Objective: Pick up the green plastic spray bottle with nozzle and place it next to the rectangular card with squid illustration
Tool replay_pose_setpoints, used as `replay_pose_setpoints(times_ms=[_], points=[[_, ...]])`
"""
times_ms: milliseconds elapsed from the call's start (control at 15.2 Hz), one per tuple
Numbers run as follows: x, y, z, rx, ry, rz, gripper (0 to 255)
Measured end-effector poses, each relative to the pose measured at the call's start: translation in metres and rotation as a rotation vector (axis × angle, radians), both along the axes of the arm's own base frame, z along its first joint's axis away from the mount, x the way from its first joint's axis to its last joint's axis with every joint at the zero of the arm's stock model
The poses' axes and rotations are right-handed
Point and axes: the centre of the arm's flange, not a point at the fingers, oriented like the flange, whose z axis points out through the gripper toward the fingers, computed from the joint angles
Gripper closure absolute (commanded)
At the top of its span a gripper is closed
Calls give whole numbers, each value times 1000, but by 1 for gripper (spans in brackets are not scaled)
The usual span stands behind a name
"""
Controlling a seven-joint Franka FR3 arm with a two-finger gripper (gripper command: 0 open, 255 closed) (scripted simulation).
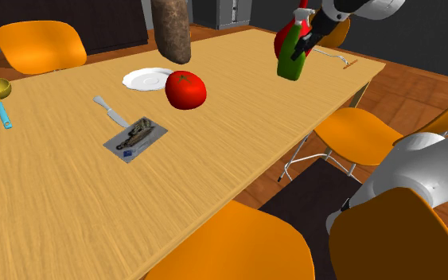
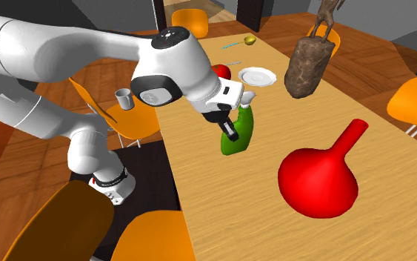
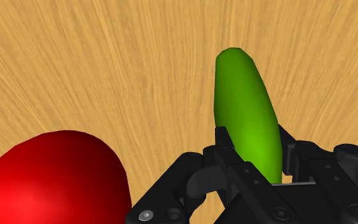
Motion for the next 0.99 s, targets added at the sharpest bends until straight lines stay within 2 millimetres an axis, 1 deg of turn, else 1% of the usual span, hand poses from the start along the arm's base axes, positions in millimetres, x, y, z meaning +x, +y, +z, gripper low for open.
replay_pose_setpoints(times_ms=[990], points=[[1, 0, 78, 0, 0, 0, 255]])
